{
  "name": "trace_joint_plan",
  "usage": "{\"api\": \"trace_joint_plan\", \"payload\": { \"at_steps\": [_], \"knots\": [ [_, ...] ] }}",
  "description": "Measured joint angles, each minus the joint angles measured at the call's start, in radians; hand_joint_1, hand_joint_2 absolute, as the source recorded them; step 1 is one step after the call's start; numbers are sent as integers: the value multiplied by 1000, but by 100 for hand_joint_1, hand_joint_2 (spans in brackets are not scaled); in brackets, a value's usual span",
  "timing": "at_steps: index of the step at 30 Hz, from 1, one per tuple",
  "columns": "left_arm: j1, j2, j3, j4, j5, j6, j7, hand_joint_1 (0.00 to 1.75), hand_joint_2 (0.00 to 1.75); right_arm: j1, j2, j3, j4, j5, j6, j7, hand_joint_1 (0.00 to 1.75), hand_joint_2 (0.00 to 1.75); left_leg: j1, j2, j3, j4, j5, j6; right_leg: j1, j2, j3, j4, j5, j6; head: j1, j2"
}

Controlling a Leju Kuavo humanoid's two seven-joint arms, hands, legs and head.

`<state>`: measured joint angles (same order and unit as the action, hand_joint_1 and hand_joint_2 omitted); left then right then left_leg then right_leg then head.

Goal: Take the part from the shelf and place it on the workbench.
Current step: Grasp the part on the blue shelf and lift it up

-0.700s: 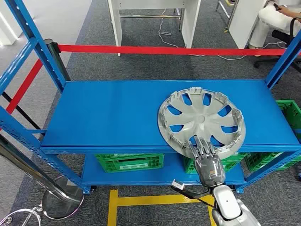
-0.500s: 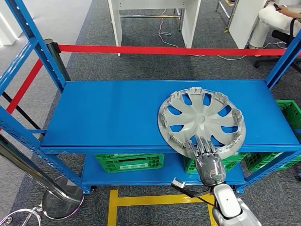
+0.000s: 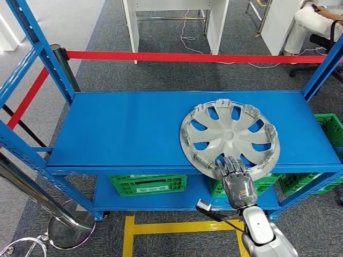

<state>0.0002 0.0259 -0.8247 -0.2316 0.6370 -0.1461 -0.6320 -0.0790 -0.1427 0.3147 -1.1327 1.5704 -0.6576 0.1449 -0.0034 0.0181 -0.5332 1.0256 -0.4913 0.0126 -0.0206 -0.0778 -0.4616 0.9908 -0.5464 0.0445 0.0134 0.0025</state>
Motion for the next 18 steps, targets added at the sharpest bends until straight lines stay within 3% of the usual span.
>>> {"api": "trace_joint_plan", "payload": {
  "at_steps": [10,18],
  "knots": [
    [0,0,0,0,6,-40,-2,0,0,-9,9,-12,-7,-8,-23,-14,175,175,0,0,0,0,0,0,0,0,-9,0,0,0,0,0],
    [1,-2,0,0,9,-49,-2,0,0,30,16,-12,-103,-30,-32,-55,175,175,0,0,-2,0,1,0,0,0,-2,0,1,0,0,0]
  ]
}}
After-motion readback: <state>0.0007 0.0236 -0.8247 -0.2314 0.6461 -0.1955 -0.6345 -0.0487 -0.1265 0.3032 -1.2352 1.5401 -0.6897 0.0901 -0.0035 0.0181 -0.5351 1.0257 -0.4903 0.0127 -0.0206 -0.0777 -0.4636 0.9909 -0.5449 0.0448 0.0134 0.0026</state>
